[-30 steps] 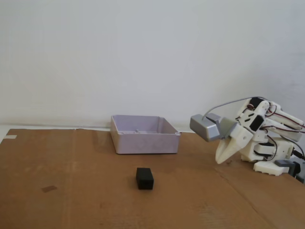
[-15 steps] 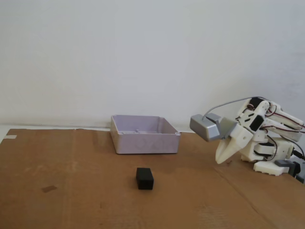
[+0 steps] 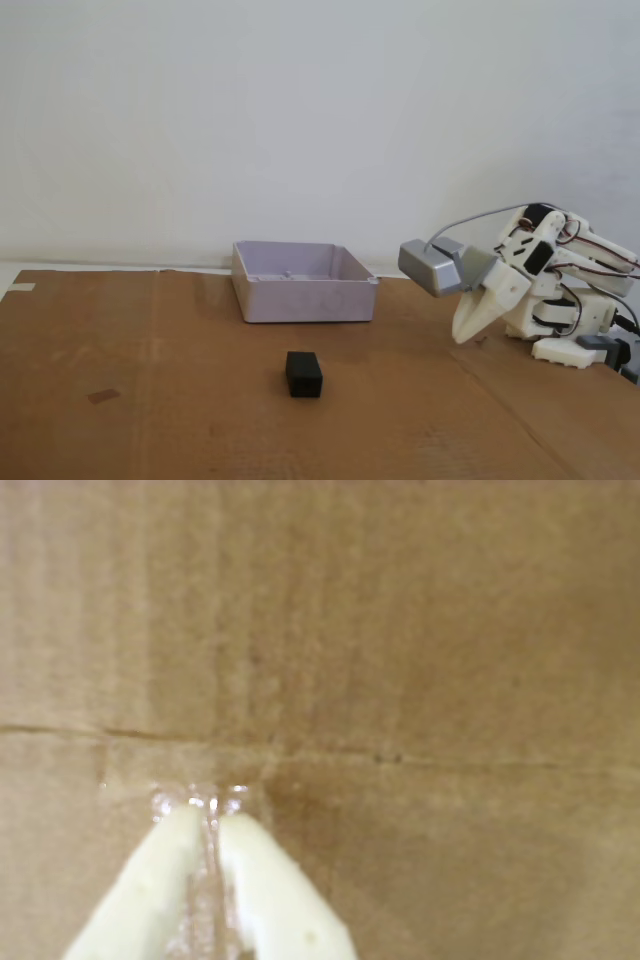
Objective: Grasp a block and put it in the box.
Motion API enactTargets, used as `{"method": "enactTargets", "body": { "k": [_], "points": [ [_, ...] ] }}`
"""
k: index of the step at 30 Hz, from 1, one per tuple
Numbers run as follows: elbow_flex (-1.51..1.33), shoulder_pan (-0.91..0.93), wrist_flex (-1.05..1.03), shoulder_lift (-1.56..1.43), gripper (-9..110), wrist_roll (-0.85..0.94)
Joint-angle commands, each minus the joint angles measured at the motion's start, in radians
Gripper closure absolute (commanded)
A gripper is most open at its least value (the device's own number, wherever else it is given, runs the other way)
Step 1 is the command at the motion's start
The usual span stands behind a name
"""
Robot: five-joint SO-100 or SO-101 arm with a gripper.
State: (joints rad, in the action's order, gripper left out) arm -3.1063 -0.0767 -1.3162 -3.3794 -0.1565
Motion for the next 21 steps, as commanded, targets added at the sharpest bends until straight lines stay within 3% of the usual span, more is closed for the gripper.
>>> {"method": "enactTargets", "body": {
  "k": [1, 15, 21],
  "points": [
    [-0.04, 0.009, -0.179, -0.006, 101, -0.008],
    [-0.04, -0.002, -0.167, -0.003, 101, -0.015],
    [-0.038, -0.003, 0.038, 0.037, 101, -0.015]
  ]
}}
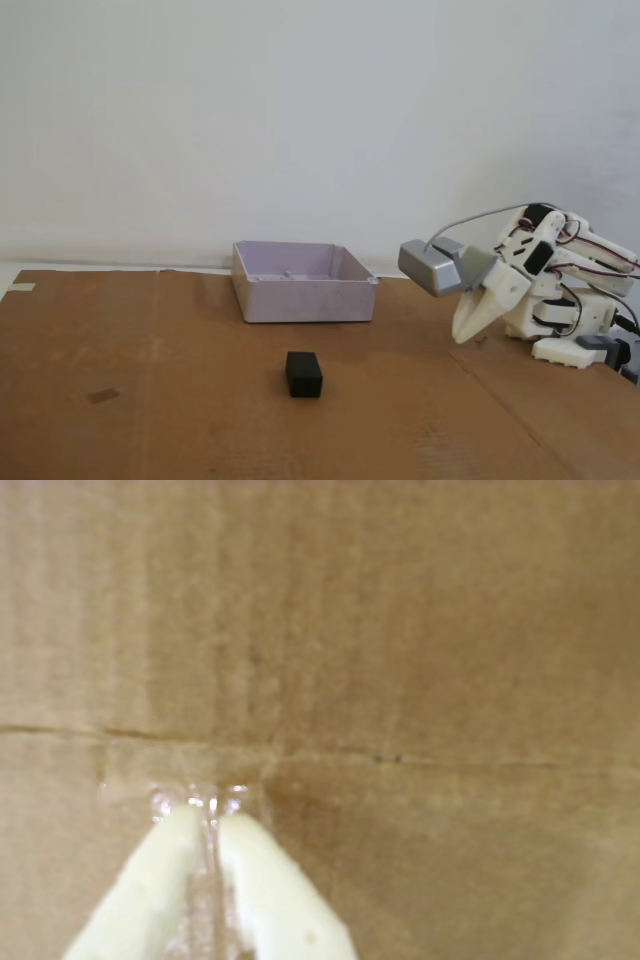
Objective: Grasp a block and put it in the box.
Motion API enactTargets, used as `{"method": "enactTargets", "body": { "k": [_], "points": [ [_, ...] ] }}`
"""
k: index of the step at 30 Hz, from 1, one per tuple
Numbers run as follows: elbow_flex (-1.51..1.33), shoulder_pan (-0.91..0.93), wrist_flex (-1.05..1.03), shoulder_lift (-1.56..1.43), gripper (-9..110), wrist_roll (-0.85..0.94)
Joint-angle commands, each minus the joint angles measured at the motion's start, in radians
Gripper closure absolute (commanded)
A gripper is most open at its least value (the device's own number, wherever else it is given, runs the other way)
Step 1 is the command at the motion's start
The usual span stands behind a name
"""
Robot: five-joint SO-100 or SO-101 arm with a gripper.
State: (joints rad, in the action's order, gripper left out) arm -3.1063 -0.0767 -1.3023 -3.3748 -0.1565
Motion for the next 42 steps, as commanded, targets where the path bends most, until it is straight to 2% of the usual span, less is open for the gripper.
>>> {"method": "enactTargets", "body": {
  "k": [1, 8, 42],
  "points": [
    [-0.037, -0.003, 0.067, 0.051, 101, -0.015],
    [0.075, -0.002, 0.245, 0.195, 101, -0.008],
    [0.94, -0.003, 0.249, 0.95, 101, -0.005]
  ]
}}
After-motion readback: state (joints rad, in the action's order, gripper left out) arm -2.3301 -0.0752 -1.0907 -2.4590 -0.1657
